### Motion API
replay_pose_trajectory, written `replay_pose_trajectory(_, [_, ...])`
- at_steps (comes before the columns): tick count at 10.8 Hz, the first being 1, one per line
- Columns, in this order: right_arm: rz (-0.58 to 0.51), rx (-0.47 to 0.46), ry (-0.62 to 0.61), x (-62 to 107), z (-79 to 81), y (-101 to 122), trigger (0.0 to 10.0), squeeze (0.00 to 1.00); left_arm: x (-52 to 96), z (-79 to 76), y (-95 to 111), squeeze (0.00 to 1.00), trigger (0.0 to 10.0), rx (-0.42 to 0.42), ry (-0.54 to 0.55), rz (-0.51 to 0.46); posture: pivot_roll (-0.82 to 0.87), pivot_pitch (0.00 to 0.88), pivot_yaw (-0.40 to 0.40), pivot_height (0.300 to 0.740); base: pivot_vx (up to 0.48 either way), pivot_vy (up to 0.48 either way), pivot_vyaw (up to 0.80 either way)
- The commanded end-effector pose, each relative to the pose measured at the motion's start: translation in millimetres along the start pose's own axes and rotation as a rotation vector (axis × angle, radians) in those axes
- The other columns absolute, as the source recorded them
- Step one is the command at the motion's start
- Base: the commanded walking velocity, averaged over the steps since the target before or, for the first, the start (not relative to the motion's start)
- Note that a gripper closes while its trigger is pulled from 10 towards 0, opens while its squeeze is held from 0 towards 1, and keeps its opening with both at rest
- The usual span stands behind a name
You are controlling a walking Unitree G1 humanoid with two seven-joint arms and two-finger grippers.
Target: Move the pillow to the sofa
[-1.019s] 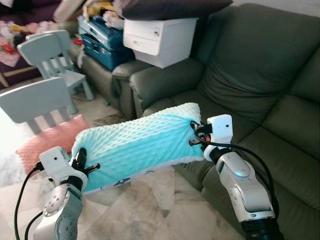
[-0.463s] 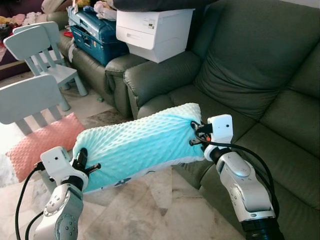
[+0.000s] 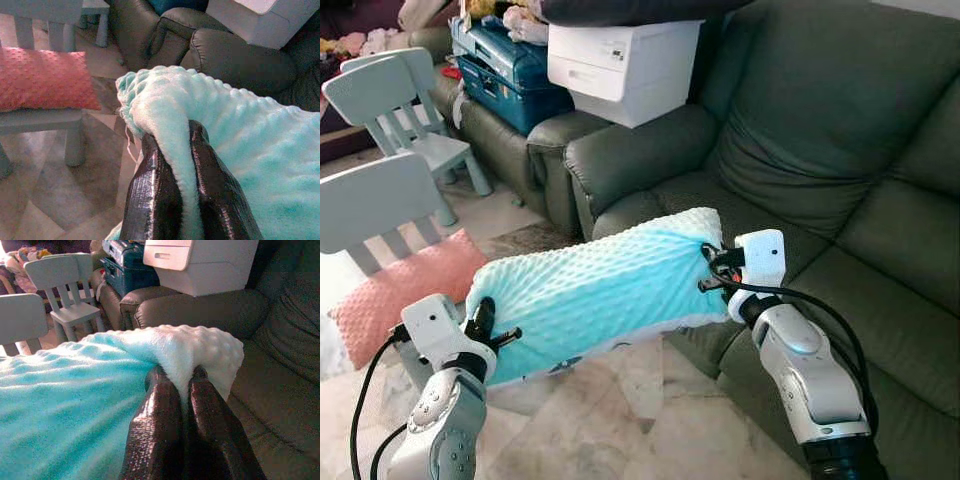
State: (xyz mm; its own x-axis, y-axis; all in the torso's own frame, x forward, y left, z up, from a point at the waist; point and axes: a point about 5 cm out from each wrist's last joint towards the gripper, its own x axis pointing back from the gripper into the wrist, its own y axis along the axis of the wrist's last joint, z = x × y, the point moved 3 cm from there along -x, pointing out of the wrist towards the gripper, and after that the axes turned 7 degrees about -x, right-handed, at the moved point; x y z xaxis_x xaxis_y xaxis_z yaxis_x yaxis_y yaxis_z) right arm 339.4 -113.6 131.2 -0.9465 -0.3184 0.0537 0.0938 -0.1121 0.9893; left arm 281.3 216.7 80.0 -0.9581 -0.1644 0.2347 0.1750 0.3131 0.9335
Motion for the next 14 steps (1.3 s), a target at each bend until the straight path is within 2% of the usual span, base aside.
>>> replay_pose_trajectory(1, [-0.031, -0.002, -0.009, 0.1, -1.2, 8.7, 10.0, 0.0, -0.6, 4.7, 2.9, 0.0, 10.0, -0.011, 0.016, -0.004, -0.2, 0.006, 0.047, 0.74, 0.0, 0.0, -0.8])
replay_pose_trajectory(5, [-0.035, -0.007, -0.008, 0.0, -0.4, 8.7, 10.0, 0.0, -1.0, 4.9, 3.3, 0.0, 10.0, -0.016, 0.016, -0.005, -0.2, 0.006, 0.047, 0.74, 0.0, 0.0, -0.72])
replay_pose_trajectory(7, [-0.045, 0.003, 0.003, 0.2, 1.3, 9.9, 10.0, 0.0, -1.1, 4.7, 3.2, 0.0, 10.0, -0.017, 0.016, -0.005, -0.2, 0.005, 0.048, 0.74, 0.0, 0.0, 0.0])
replay_pose_trajectory(14, [-0.028, -0.008, -0.006, -0.7, -1.0, 8.0, 10.0, 0.0, -2.0, 3.4, 3.3, 0.0, 10.0, -0.022, 0.012, -0.006, -0.2, 0.001, 0.049, 0.74, 0.0, 0.0, -0.8])
